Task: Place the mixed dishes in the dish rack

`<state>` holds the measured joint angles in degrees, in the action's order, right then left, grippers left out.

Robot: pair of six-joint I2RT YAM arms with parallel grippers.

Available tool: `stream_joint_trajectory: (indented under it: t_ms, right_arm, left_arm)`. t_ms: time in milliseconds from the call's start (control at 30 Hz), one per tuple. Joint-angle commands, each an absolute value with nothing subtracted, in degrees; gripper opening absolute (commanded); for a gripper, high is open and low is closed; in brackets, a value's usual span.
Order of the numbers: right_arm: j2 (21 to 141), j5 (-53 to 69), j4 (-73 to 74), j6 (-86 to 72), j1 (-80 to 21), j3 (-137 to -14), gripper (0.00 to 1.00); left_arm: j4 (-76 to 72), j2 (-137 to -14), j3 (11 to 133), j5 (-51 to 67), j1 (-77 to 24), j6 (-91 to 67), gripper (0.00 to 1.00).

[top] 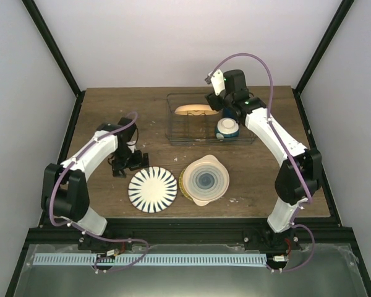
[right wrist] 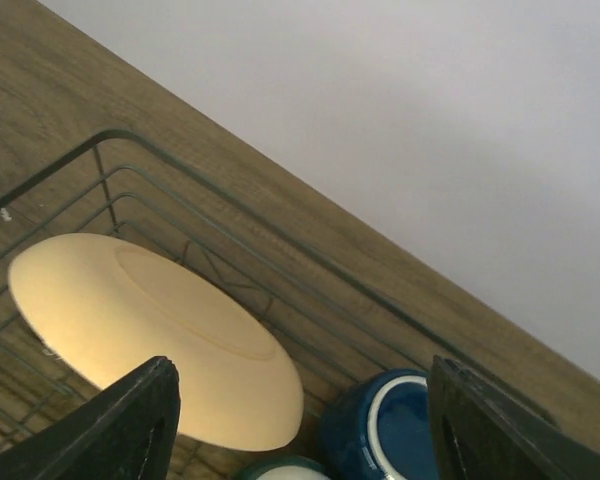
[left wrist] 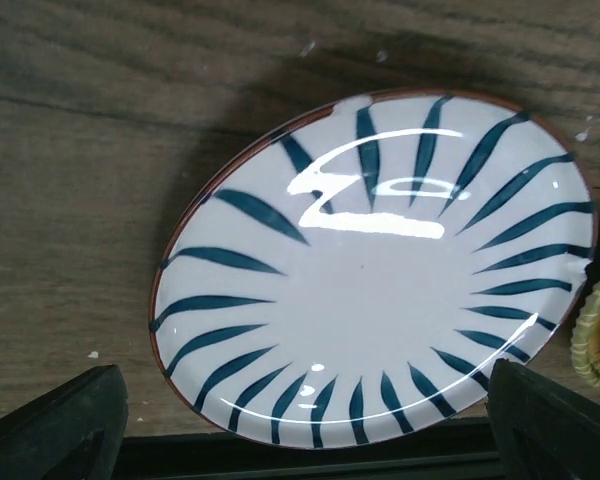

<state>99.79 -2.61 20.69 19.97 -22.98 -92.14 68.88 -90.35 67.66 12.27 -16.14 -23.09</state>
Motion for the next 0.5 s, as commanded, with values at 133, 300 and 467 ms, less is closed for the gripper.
stream_joint_trajectory:
  t_ms: [133,300,467]
  right_arm:
    - [97.12,0.08,26.35,12.54,-24.76,-93.91,0.64]
    - [97.38,-0.1,28.96,11.76,-26.18,-93.61,0.6]
    - [97.36,-1.01,29.43,11.99,-26.85,-93.67,0.59]
  left_arm:
    - [63.5,-85.85,59.2,13.47,-16.33,-29.57,1.0]
    - [61.65,-84.55,54.71,13.34,-16.35,-31.52,1.0]
    - [59.17,-83.31,51.09,13.81,-16.36,-32.75,1.0]
